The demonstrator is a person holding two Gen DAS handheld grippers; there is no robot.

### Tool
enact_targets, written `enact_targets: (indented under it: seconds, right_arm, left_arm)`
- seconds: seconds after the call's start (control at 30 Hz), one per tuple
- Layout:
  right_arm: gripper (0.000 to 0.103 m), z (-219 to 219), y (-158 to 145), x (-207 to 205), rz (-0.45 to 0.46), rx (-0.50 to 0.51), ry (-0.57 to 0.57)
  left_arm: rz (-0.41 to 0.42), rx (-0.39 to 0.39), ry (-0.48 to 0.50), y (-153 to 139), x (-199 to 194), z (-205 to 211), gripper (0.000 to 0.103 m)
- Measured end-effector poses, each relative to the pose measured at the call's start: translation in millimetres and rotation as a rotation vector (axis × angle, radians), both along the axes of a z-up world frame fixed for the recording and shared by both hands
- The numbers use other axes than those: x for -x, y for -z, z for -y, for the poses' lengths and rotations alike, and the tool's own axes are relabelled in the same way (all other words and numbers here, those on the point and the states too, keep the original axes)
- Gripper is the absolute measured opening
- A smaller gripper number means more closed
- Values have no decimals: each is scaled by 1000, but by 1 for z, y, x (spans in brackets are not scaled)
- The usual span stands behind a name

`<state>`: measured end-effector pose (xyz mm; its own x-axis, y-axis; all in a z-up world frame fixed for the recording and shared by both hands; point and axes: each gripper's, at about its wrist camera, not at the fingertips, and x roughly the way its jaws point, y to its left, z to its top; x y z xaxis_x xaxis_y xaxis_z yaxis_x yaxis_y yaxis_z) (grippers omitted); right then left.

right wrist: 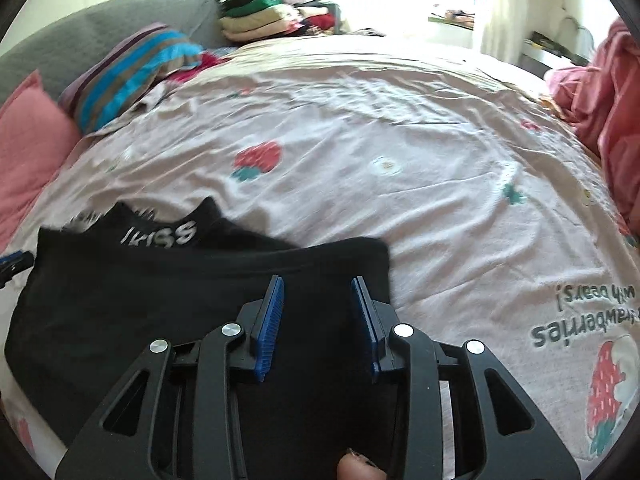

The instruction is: Fold small clothes

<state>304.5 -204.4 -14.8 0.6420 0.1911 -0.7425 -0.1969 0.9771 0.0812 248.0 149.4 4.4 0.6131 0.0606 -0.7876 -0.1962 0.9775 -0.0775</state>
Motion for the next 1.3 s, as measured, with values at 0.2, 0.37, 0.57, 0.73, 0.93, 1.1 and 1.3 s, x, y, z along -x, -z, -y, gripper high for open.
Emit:
enact_targets:
  seconds: [0.2, 0.37, 0.57, 0.73, 0.93, 1.1, 1.3]
  right_arm:
    - [48, 18, 3, -7, -14, 15, 33]
    - [45, 23, 14, -13, -65, -20, 27]
    - [9, 28, 6, -5, -33, -83, 19]
    - [8, 41, -23, -3, 47, -169, 34]
    - [8, 41, -10, -15, -2, -128, 95]
    - [9, 37, 16, -13, -67, -70, 125]
    - [19, 35, 22, 1, -59, 13, 145]
  left_arm:
    - [-47, 76, -36, 16, -9, -25, 63]
    - [-60, 140, -43, 30, -17, -30, 55]
    - [-51, 81, 24, 21, -18, -15, 6]
    - [50, 98, 19, -15, -13, -24, 4]
    - [52, 61, 0, -6, -28, -20, 4]
    - [-16, 44, -14, 29, -29, -18, 9]
    - [-13, 42, -37, 32, -20, -25, 26]
